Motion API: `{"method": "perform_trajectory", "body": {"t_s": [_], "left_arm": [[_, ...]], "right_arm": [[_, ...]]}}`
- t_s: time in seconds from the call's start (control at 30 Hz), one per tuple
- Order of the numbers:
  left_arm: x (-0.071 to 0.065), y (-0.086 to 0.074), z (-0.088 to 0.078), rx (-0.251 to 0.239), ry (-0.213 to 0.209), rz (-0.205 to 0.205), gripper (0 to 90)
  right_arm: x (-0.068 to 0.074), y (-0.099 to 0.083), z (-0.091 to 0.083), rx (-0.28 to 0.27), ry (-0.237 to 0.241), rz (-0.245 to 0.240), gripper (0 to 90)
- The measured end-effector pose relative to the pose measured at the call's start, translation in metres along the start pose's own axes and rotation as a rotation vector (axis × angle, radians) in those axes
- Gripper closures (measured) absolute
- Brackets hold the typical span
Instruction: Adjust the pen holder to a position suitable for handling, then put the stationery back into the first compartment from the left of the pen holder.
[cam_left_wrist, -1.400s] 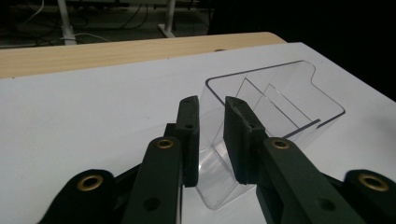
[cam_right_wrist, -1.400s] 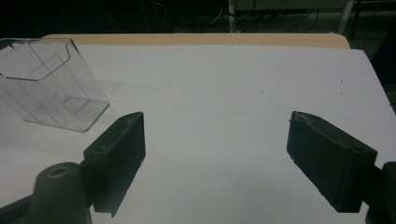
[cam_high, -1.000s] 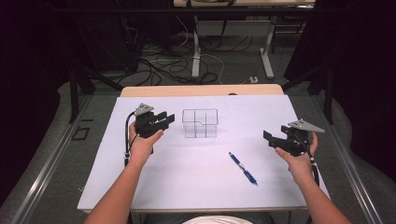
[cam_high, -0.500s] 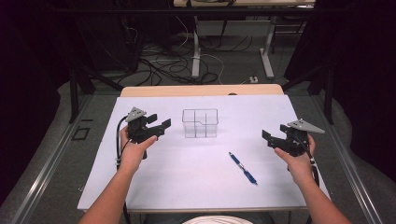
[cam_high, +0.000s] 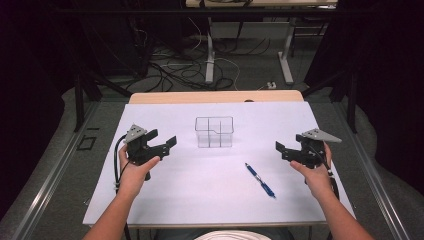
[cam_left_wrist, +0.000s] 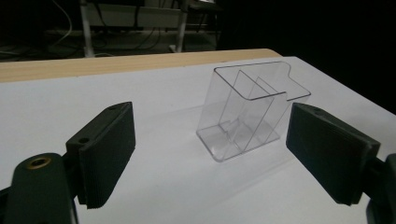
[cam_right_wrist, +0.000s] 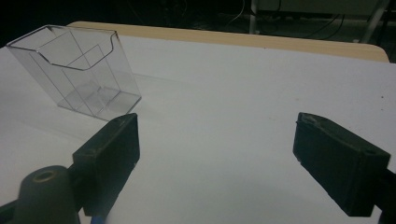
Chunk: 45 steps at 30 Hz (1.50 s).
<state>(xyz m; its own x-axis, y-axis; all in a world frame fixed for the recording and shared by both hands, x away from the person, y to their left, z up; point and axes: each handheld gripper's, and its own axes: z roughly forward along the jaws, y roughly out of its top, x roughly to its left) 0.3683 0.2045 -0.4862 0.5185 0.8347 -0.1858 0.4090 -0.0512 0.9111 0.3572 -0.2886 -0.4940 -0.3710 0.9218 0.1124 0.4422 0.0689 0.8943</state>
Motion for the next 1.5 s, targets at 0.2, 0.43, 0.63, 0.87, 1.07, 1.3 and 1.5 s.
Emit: {"method": "perform_trajectory", "body": {"t_s": [0.2,0.43,0.63,0.87,1.07,1.3,1.5], "left_arm": [[0.002,-0.008,-0.012,-0.030,0.026,-0.023,0.3],[0.006,-0.014,-0.021,-0.026,0.041,-0.034,0.2],[0.007,-0.018,-0.023,-0.025,0.031,-0.022,0.2],[0.005,-0.022,-0.020,-0.002,0.013,0.001,0.2],[0.005,-0.024,-0.019,0.008,0.016,0.011,0.3],[0.006,-0.023,-0.022,-0.001,0.014,0.009,0.3],[0.006,-0.024,-0.021,0.003,0.009,0.009,0.4]], "right_arm": [[0.008,0.000,0.002,0.005,0.016,-0.014,14.5],[0.015,0.003,0.003,0.016,0.042,-0.041,14.9],[0.022,0.005,0.005,0.048,0.067,-0.054,15.9],[0.025,0.008,0.007,0.098,0.098,-0.057,22.4],[0.028,0.015,0.010,0.185,0.146,-0.036,24.3],[0.030,0.027,0.015,0.303,0.208,0.041,35.8],[0.040,0.030,0.026,0.431,0.217,0.008,47.8]]}}
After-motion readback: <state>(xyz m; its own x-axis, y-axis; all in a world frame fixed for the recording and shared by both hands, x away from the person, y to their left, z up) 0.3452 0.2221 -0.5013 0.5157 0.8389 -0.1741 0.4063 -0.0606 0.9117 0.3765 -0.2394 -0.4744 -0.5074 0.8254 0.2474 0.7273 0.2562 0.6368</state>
